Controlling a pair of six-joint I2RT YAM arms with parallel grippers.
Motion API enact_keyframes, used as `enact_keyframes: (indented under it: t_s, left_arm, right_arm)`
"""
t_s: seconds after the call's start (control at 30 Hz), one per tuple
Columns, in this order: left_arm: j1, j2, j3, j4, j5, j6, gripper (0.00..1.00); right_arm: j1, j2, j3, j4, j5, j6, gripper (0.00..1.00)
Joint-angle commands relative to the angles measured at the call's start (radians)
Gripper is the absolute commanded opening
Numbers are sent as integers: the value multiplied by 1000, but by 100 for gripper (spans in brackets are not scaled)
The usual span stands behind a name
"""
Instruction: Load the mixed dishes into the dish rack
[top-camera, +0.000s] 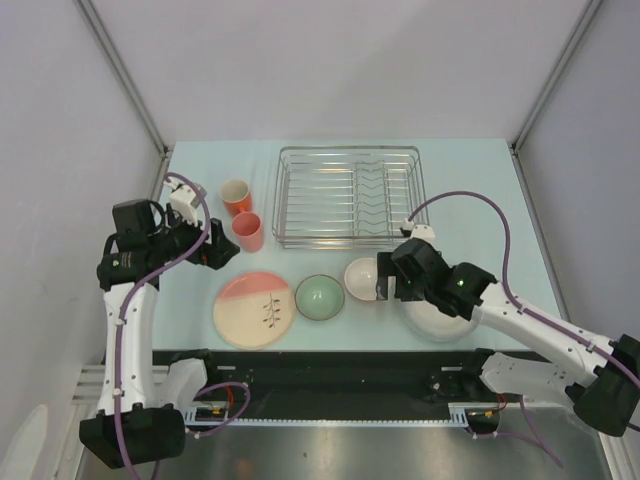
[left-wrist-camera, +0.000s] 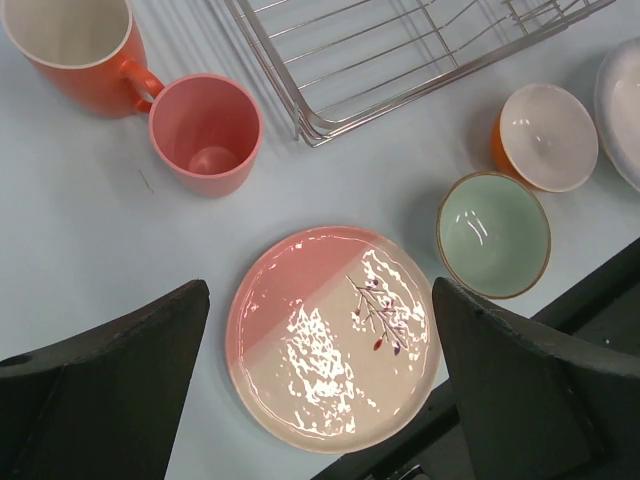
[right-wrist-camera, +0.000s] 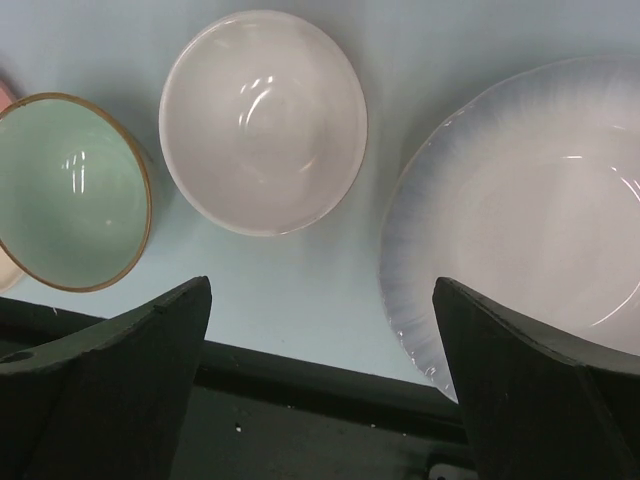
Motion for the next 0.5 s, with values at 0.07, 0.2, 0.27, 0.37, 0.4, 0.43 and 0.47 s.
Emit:
enact_keyframes:
  t_s: [0.07,0.2,0.27,0.37,0.4,0.43,0.47]
  left_arm:
    - [6,0,4,12,43,29,100]
    - [5,6,4,12,59,21,100]
    - [6,8,7,12,65,23,100]
    - [6,6,9,12,60,24,100]
    - [6,3,7,12,57,27,99]
    - [6,2,6,12,53,30,100]
    - [6,-1,6,12,51,33,100]
  right_arm:
    - [-17,-61,-67,106,32,21,100]
    - [-48,-52,-111,128,26,74,100]
    - [-76,-64,-159,176,9,88,100]
    - [-128,-103,-208,255,-49,108,99]
    - [-145,-119,-235,274,-86,111,99]
    - [-175,-124,-249,288,-103,131,98]
    - [-186,-130,-260,314,-117,136,98]
